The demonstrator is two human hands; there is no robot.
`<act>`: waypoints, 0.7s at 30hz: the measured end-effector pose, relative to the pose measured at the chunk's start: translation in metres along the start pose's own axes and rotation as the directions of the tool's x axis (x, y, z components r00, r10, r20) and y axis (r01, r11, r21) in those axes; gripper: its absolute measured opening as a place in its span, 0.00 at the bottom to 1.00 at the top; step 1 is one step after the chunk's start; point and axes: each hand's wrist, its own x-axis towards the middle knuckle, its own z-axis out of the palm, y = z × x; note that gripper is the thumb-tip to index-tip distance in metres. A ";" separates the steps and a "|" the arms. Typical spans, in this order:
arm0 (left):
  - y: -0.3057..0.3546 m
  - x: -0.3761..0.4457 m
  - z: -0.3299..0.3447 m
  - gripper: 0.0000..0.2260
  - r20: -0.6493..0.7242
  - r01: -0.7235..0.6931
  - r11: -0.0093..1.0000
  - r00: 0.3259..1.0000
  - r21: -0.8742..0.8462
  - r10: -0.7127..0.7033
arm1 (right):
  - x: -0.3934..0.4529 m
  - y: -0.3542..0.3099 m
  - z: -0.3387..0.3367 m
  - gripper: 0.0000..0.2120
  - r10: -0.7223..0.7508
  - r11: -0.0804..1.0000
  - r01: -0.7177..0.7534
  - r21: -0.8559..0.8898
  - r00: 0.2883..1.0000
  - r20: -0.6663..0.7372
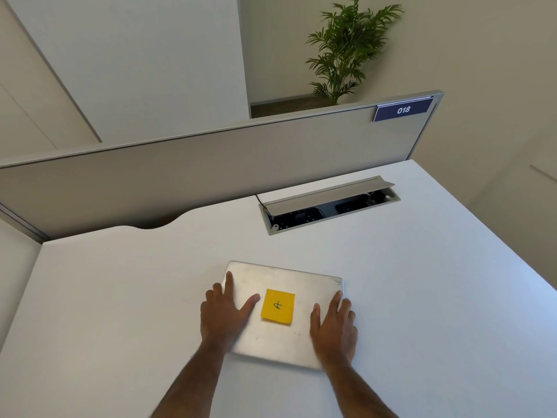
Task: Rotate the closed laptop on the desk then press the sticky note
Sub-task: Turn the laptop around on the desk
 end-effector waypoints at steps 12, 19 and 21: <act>-0.002 -0.001 -0.002 0.45 0.012 0.007 1.000 1.000 0.018 -0.007 | -0.002 -0.005 -0.001 0.33 0.014 0.999 -0.013 -0.051 1.000 0.021; -0.002 -0.004 -0.002 0.45 0.012 -0.006 0.999 1.000 0.032 0.006 | -0.005 -0.005 -0.001 0.33 0.018 0.999 -0.016 -0.048 0.999 0.031; -0.003 -0.003 -0.002 0.45 0.010 -0.004 1.000 1.000 0.028 0.004 | -0.005 -0.006 0.000 0.33 0.019 0.999 -0.017 -0.050 0.999 0.031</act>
